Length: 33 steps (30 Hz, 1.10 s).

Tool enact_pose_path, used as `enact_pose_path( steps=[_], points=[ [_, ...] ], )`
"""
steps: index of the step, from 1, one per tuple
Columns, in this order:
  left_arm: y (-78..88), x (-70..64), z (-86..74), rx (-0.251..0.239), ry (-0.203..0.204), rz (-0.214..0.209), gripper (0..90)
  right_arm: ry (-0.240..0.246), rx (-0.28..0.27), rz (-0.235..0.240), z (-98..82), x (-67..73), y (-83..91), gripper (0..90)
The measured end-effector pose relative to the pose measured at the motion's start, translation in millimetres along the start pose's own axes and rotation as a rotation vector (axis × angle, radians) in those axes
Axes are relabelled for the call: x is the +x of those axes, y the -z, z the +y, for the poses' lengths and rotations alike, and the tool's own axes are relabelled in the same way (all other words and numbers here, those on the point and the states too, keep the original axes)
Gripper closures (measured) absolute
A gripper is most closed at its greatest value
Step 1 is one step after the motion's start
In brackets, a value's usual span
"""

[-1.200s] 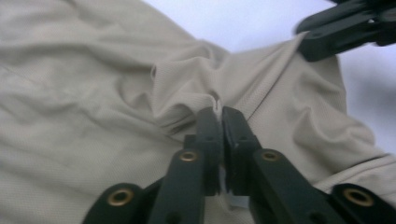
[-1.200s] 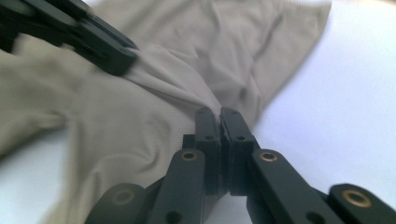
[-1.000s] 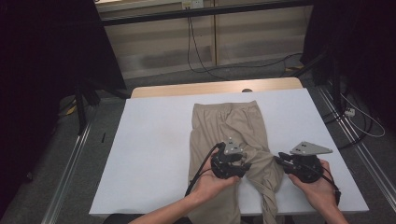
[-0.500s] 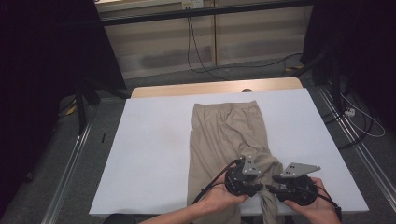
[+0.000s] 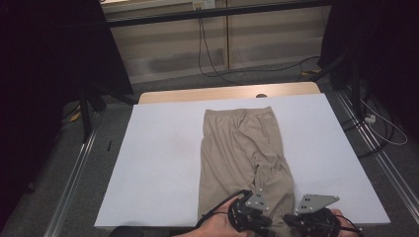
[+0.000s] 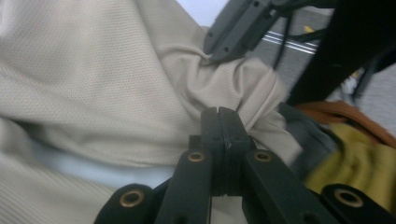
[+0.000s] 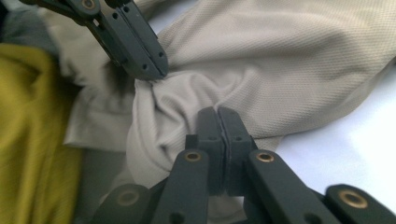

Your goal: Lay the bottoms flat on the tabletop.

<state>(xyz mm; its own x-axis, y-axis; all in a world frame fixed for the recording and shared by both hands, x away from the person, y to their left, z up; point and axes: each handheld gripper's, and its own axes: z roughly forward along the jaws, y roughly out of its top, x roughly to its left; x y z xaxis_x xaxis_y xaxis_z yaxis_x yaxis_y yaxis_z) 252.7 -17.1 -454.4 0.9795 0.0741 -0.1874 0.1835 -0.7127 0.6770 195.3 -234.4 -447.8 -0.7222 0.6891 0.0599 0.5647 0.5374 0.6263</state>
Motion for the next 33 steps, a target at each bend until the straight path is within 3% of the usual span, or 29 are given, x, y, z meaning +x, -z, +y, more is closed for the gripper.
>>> enact_pose_path(
  steps=[1, 2, 5, 6, 9, 12, 15, 18, 19, 20, 24, 30, 33],
  points=[
    [2.6, -3.1, -1.4, 0.015, -0.008, 0.004, 90.0, -0.006, 0.001, 0.011, -1.0, 1.6, 1.0, 84.2],
    [2.7, -6.2, -4.2, -0.01, 0.008, -0.024, 90.0, -0.013, -0.002, 0.023, -1.7, 2.9, 2.5, 78.6],
    [7.2, -8.9, -8.8, -0.017, 0.035, -0.038, 87.4, -0.035, -0.063, 0.021, -1.8, 0.8, 6.9, 63.3],
    [9.5, -7.5, -9.1, -0.022, 0.033, -0.039, 85.6, -0.051, -0.089, 0.013, -0.8, -2.3, 7.8, 62.7],
    [17.9, 0.9, -6.2, -0.067, 0.038, 0.01, 76.8, -0.065, -0.149, -0.027, 5.0, -12.9, 8.5, 62.6],
    [18.7, 13.3, -1.9, -0.097, 0.035, 0.077, 71.4, -0.065, -0.156, -0.088, 13.0, -25.6, 3.9, 64.8],
    [4.9, 21.9, 1.3, -0.059, 0.006, 0.1, 66.5, -0.076, -0.126, -0.139, 18.9, -36.7, -7.2, 58.4],
    [-2.9, 17.2, 3.5, -0.037, -0.054, 0.166, 69.5, -0.056, -0.063, -0.142, 20.4, -37.2, -20.7, 66.0],
    [-1.9, 15.8, 4.2, -0.022, -0.064, 0.174, 80.7, -0.053, -0.067, -0.141, 19.9, -34.9, -21.6, 75.8],
    [-1.1, 15.3, 3.5, -0.013, -0.053, 0.157, 89.8, -0.048, -0.058, -0.12, 19.8, -33.3, -20.1, 85.8],
    [3.3, 12.6, -0.1, -0.007, -0.057, 0.119, 90.0, -0.036, -0.047, -0.122, 10.4, -24.2, -11.9, 88.5],
    [9.0, -0.8, -7.8, 0.009, -0.064, 0.056, 90.0, -0.038, -0.03, -0.072, -2.8, -10.0, 0.6, 87.6],
    [8.3, -6.3, -10.7, 0.026, -0.062, 0.045, 90.0, -0.042, -0.034, -0.051, -5.6, -4.7, 3.4, 76.7]
  ],
)
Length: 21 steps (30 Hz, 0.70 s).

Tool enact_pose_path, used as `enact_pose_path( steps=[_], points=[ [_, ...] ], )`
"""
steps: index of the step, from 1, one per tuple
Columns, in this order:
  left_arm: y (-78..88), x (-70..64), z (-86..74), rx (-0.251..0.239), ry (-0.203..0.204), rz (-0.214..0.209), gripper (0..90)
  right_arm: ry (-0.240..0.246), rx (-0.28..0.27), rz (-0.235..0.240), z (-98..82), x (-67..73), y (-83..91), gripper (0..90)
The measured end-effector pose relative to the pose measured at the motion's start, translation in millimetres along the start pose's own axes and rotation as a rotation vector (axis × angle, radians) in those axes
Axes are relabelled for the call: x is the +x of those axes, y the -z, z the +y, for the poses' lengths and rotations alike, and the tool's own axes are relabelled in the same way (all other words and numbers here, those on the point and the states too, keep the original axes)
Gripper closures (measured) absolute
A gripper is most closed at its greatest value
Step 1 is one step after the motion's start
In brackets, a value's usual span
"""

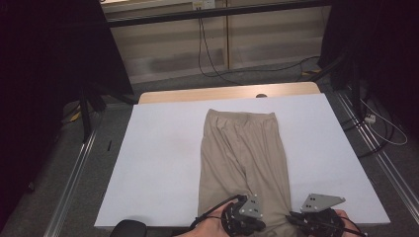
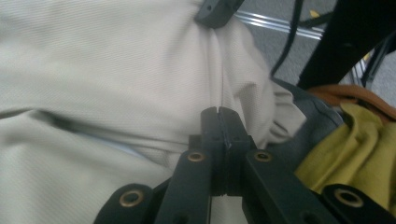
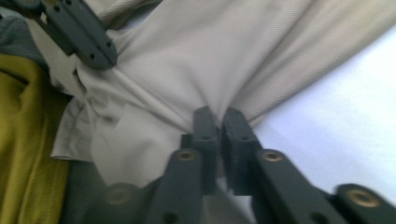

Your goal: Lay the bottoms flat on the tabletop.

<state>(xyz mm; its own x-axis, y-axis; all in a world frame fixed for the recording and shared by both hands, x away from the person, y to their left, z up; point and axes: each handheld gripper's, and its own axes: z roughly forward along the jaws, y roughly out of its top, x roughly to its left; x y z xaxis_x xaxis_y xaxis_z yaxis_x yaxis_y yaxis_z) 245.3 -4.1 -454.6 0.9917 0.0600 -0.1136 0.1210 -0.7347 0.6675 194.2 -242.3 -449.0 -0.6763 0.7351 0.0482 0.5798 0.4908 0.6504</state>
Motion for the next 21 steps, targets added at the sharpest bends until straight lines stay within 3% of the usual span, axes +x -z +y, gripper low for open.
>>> enact_pose_path(
  steps=[2, 6, 7, 10, 14, 16, 17, 18, 21],
  points=[
    [2.6, 1.1, -2.4, 0.008, 0.021, -0.022, 90.0, -0.018, -0.023, 0.006, 0.9, -2.3, 1.1, 63.7],
    [14.2, 5.7, -9.2, -0.024, 0.077, -0.015, 78.7, -0.073, -0.116, -0.031, 9.3, -20.5, 1.1, 61.7],
    [18.2, 8.3, -10.3, -0.029, 0.068, -0.007, 77.2, -0.092, -0.132, -0.052, 13.1, -27.4, 0.1, 64.1],
    [29.8, 18.2, -15.8, -0.055, 0.089, 0.048, 72.2, -0.127, -0.145, -0.124, 24.8, -49.9, -9.1, 64.2],
    [46.0, 36.4, -29.1, -0.064, 0.121, 0.126, 66.1, -0.15, -0.094, -0.178, 36.9, -71.2, -33.8, 57.8],
    [55.8, 42.7, -37.1, -0.078, 0.158, 0.151, 64.8, -0.165, -0.088, -0.193, 40.6, -76.0, -42.1, 67.9],
    [59.9, 44.8, -40.3, -0.107, 0.184, 0.167, 64.7, -0.153, -0.081, -0.202, 43.2, -77.3, -43.3, 78.8],
    [65.8, 48.4, -43.1, -0.106, 0.183, 0.185, 63.9, -0.155, -0.076, -0.187, 45.2, -79.0, -43.8, 90.0],
    [79.0, 57.8, -52.7, -0.123, 0.216, 0.244, 62.9, -0.152, -0.076, -0.244, 47.2, -83.5, -44.2, 90.0]
  ],
)
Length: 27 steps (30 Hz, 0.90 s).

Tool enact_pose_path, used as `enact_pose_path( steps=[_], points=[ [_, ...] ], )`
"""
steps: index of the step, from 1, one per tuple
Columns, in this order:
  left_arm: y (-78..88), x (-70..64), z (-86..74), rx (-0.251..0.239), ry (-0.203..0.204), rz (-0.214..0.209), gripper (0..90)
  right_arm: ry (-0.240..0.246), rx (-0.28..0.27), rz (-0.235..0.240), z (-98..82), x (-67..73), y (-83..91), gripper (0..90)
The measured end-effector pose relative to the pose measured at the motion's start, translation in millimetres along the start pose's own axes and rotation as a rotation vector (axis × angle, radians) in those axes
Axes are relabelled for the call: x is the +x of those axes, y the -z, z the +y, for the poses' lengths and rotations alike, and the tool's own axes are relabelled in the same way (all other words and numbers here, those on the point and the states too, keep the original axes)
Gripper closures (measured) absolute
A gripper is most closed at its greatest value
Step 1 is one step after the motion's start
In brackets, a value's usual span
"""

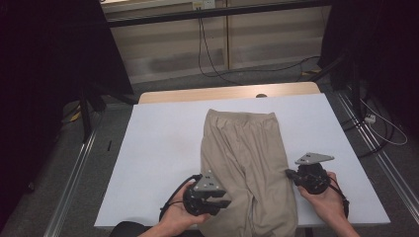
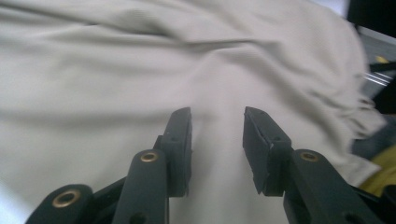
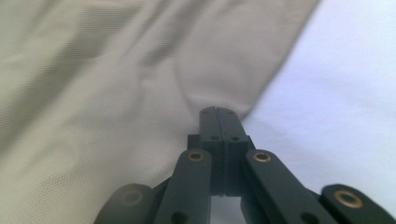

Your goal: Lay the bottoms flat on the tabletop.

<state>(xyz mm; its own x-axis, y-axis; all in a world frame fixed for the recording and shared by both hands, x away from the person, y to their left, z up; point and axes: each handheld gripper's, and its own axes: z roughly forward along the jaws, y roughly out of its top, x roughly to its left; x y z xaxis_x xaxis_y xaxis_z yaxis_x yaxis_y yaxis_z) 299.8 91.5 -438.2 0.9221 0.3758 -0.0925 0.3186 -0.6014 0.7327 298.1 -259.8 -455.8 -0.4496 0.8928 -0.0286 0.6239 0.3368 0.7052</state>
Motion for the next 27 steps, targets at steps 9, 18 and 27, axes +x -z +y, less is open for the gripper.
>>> enact_pose_path(
  steps=[9, 18, 27],
  points=[
    [8.6, 30.0, -25.3, 0.072, 0.058, 0.14, 62.0, -0.029, -0.031, -0.078, -2.1, -18.0, 7.3, 62.5],
    [9.4, 18.9, -23.2, 0.109, 0.045, 0.13, 90.0, 0.067, -0.086, 0.14, 0.7, 42.7, 23.7, 69.5],
    [29.3, 13.4, -37.3, 0.117, 0.091, 0.119, 90.0, 0.199, 0.006, 0.338, -7.9, 97.1, 16.0, 76.7]
  ],
)
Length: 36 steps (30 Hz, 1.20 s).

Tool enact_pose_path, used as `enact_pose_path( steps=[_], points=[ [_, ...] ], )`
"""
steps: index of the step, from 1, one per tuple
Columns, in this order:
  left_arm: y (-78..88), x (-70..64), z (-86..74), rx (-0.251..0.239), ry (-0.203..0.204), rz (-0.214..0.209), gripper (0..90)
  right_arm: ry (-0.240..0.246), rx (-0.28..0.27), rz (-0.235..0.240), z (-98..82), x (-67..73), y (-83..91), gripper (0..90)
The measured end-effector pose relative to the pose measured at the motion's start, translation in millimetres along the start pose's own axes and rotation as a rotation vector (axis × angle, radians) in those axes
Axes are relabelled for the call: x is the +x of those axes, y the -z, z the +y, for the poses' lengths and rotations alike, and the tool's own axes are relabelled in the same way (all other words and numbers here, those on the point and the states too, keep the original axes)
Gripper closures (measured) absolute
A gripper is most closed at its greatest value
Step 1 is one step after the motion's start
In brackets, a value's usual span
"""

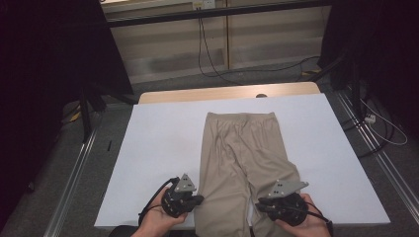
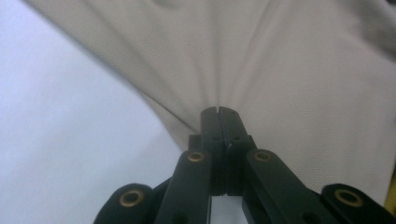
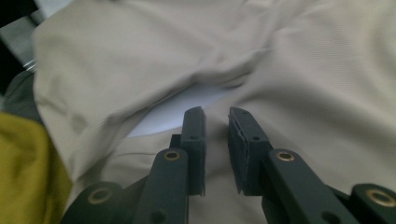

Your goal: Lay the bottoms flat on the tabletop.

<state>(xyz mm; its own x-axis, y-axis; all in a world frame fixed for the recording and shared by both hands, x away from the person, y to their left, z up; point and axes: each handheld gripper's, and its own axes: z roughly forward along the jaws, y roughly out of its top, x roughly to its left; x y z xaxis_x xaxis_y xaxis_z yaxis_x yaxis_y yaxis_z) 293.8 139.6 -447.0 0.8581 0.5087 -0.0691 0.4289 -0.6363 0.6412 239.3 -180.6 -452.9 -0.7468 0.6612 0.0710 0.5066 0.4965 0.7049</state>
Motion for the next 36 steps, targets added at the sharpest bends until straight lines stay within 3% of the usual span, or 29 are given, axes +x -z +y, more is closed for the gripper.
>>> enact_pose_path(
  steps=[3, 5, 8, 12, 15, 22, 28, 31, 36],
  points=[
    [2.3, 1.7, -2.7, -0.016, 0.024, -0.013, 90.0, 0.022, 0.018, -0.015, 0.9, 5.0, -6.2, 74.3],
    [2.4, 0.3, -2.1, -0.016, 0.02, -0.02, 90.0, 0.028, 0.019, -0.016, 1.3, 5.2, -5.9, 78.0],
    [3.4, -0.3, -2.4, -0.016, 0.021, -0.027, 90.0, 0.045, 0.016, -0.002, 0.0, 7.8, -5.6, 90.0],
    [7.0, 1.7, -3.1, -0.032, 0.037, -0.041, 90.0, 0.035, 0.017, 0.032, -1.6, 7.4, -3.5, 90.0],
    [7.6, 2.4, -3.4, -0.065, 0.05, -0.077, 88.1, 0.03, 0.006, 0.065, -2.7, 7.1, -3.0, 88.9],
    [4.2, 8.4, -1.5, -0.11, 0.055, 0.006, 60.5, -0.049, -0.075, 0.048, 0.5, -6.7, -1.6, 61.5],
    [5.5, 16.2, 3.0, -0.191, 0.057, 0.084, 35.9, -0.095, -0.138, -0.025, 1.8, -16.8, 3.8, 45.2],
    [8.7, 19.5, 2.6, -0.221, 0.054, 0.11, 28.9, -0.107, -0.171, -0.051, 3.1, -20.7, 5.5, 36.2],
    [13.6, 25.9, 0.5, -0.265, 0.059, 0.165, 16.4, -0.117, -0.222, -0.095, 4.5, -27.4, 12.5, 28.8]
  ],
)
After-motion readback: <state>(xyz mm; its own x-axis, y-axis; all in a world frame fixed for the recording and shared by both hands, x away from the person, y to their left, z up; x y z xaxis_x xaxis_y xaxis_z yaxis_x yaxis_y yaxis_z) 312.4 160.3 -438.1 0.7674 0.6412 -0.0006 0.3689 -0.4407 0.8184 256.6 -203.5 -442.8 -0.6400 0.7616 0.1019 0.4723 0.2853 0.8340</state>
